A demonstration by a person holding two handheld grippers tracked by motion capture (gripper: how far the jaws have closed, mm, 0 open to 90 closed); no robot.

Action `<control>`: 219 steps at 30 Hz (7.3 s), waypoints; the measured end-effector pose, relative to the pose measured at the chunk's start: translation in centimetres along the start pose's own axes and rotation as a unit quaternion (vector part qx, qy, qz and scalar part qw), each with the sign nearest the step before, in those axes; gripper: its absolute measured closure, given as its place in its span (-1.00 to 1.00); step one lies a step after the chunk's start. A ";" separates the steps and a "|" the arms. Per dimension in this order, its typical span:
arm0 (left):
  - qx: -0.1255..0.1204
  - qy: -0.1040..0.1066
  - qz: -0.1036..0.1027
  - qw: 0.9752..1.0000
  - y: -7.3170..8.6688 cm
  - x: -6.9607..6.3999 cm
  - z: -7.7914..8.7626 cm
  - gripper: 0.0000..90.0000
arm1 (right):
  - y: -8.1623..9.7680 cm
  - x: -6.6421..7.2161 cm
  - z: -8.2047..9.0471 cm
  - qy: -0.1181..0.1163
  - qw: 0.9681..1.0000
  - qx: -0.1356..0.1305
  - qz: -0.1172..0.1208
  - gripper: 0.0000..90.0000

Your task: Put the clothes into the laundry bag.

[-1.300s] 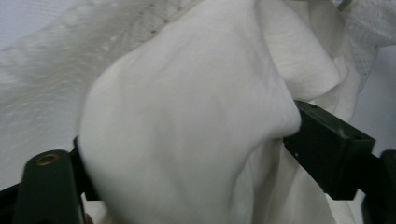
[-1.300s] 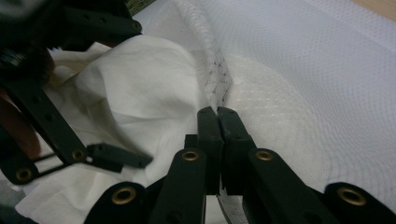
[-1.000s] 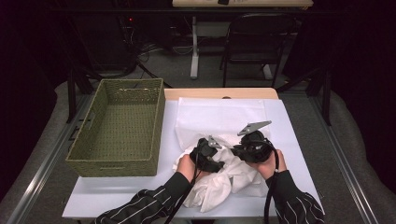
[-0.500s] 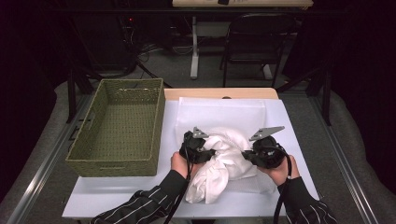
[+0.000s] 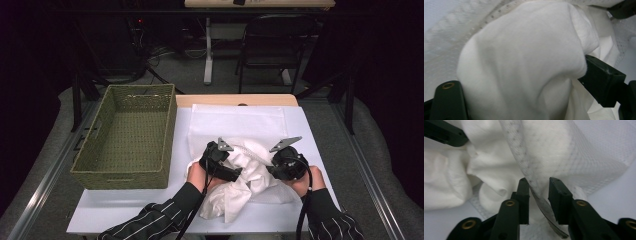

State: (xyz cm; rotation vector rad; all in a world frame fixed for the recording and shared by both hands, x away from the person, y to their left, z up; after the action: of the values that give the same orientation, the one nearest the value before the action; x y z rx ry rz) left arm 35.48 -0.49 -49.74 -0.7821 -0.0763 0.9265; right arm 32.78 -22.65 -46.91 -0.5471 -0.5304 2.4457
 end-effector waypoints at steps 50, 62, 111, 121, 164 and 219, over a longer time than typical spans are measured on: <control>-0.001 -0.003 -0.017 1.000 2.0 1.0 -1.1 0.45 | -5.5 0.6 -2.1 -0.003 0.997 -0.072 0.004 0.94; -0.016 -0.005 0.013 1.000 0.0 0.5 -1.2 0.42 | -6.1 1.9 1.4 -0.051 0.990 -0.129 0.012 1.00; -0.039 0.025 -0.010 0.999 2.6 1.4 2.4 -0.53 | -4.7 1.7 -1.0 -0.058 0.994 -0.096 -0.002 0.98; -0.048 0.009 0.004 0.999 3.8 1.9 -1.1 0.10 | -5.1 2.0 -1.0 -0.061 0.993 -0.102 -0.003 0.97; -0.014 -0.006 -0.028 1.000 4.4 2.3 -2.2 -0.59 | -4.3 1.6 -1.7 -0.053 0.995 -0.081 -0.011 0.93; -0.050 0.040 0.004 0.998 4.4 3.1 -2.2 0.55 | -3.9 1.5 -1.4 -0.063 0.994 -0.089 -0.021 0.97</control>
State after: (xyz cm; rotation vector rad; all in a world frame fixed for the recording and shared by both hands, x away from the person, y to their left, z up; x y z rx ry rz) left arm 35.16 2.05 -54.98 -0.9122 -0.0504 0.9036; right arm 34.06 -18.39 -46.64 -0.4489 -0.8107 2.4176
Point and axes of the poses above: each handheld gripper's, and its own axes: z roughly backward along the jaws, y roughly out of its underside, x roughly to its left, the point moved 1 cm from there along -z, roughly forward along the jaws, and after that the axes turned 15 degrees about z, right-handed, at the moved point
